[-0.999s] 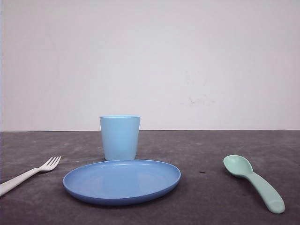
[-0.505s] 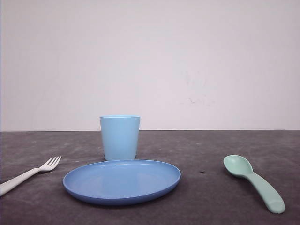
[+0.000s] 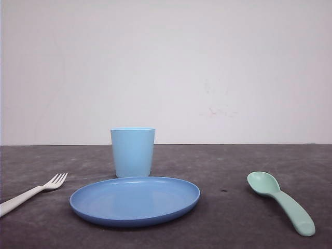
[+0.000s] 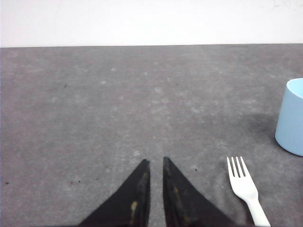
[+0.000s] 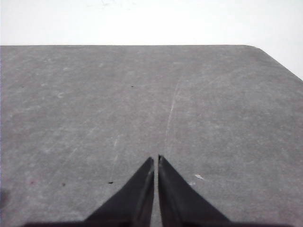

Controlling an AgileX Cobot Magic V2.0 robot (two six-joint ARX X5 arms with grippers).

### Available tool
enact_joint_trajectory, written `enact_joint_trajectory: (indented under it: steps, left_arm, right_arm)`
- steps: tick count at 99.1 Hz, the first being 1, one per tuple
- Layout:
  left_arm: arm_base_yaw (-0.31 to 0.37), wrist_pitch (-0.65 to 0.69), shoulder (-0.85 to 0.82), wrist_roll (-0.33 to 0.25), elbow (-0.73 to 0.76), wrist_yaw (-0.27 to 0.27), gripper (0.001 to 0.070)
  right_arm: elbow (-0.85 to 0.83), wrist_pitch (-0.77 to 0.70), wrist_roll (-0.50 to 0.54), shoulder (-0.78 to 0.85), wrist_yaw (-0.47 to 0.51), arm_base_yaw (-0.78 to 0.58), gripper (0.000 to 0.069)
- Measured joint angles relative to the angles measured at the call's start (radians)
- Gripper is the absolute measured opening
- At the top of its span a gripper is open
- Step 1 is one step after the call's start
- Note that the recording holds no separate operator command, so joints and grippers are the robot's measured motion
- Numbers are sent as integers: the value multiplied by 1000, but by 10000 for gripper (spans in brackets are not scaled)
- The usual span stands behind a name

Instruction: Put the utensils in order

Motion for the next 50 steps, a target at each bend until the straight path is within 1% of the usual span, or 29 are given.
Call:
enact_joint_trajectory:
  steps: [40,50]
  left_arm:
    - [0,0,0,-4,0,0,24]
    - [0,0,0,-35,0,0,24]
  right_arm:
    - [0,17,0,0,0,0,14]
    - [0,55,0,0,0,0,14]
